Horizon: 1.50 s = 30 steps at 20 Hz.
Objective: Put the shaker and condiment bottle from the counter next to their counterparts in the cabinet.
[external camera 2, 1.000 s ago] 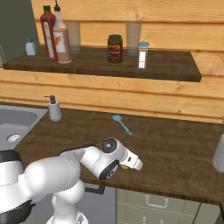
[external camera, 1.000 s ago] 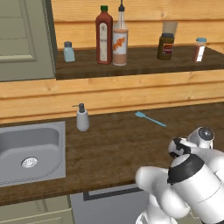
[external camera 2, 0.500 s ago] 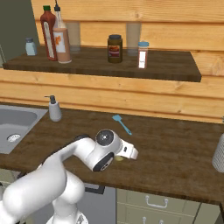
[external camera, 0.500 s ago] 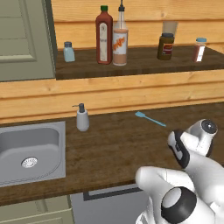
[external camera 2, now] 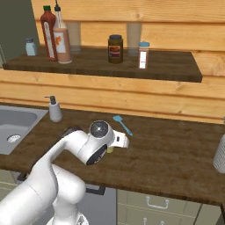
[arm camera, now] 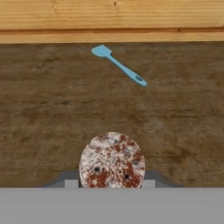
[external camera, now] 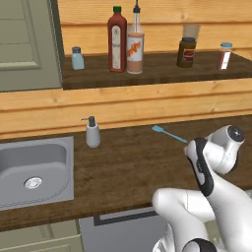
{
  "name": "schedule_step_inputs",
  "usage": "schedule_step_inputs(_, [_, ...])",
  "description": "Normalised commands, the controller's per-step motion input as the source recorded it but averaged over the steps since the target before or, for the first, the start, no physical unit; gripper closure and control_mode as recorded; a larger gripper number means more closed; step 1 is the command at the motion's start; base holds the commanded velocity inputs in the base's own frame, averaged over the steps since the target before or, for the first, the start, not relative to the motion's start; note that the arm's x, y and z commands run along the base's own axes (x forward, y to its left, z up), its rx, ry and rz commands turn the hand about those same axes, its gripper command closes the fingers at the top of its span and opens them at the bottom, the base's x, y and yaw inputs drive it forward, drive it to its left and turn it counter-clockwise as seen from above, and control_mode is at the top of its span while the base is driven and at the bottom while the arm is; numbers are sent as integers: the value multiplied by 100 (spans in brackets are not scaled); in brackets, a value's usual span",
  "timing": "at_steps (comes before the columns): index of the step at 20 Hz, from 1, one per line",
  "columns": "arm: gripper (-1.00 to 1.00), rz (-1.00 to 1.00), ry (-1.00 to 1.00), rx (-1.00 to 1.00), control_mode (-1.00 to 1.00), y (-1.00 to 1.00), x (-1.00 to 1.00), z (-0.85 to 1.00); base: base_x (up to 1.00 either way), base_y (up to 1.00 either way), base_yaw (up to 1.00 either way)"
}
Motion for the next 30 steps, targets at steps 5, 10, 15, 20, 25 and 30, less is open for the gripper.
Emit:
schedule_step_inputs(5, [100,15,0,-1,-100,47,0,45,0,0,0])
schedule_step_inputs(10, [100,13,0,-1,-100,51,0,52,0,0,0])
schedule_step_inputs(15, [100,8,0,-2,-100,51,0,51,0,0,0])
schedule_step_inputs(20, [100,3,0,0,-100,39,0,56,0,0,0])
schedule_step_inputs(25, [100,0,0,0,-100,40,0,54,0,0,0])
schedule_step_inputs(30, [100,1,-7,-2,-100,44,-11,33,0,0,0])
